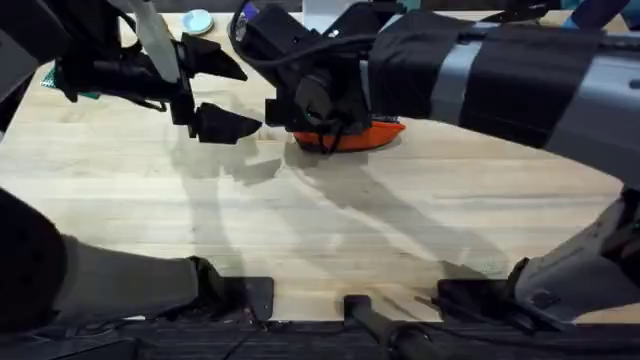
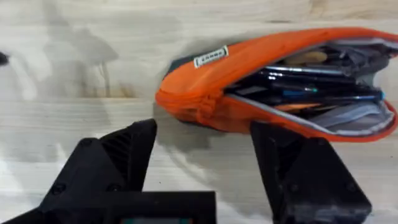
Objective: Unzip the bag, pick up the pens from the table one at a time and place them inside, then zip the bag closed.
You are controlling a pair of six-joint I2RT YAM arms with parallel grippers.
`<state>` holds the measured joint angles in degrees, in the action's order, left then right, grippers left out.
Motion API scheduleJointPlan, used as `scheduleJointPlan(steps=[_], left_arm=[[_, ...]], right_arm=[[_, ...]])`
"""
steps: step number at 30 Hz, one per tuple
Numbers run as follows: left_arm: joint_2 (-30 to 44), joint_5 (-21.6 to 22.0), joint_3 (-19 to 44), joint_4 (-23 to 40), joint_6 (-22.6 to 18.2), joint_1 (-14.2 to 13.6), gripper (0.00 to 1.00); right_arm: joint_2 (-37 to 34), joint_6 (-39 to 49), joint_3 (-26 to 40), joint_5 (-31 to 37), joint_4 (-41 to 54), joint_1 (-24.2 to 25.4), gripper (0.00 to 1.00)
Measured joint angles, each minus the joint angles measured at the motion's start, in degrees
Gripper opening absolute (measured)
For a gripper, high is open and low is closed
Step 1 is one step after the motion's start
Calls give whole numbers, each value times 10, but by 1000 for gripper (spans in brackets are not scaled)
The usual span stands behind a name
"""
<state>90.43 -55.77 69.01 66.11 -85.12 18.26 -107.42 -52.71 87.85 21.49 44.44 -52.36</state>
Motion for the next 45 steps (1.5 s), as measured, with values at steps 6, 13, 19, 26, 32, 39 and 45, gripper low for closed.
scheduleJointPlan(steps=[6,13,19,26,32,39,45], left_arm=[[0,0,0,0,0,0,995],[0,0,0,0,0,0,994],[0,0,0,0,0,0,995],[0,0,0,0,0,0,995],[0,0,0,0,0,0,995],[0,0,0,0,0,0,995],[0,0,0,0,0,0,995]], right_arm=[[-9,2,1,2,-11,0,879],[-31,4,1,15,-12,0,853],[-31,4,1,27,-12,0,729],[-31,4,1,30,-12,0,540],[-31,4,1,32,-14,0,374],[-31,4,1,43,-25,0,274],[-31,7,1,45,-27,0,189]])
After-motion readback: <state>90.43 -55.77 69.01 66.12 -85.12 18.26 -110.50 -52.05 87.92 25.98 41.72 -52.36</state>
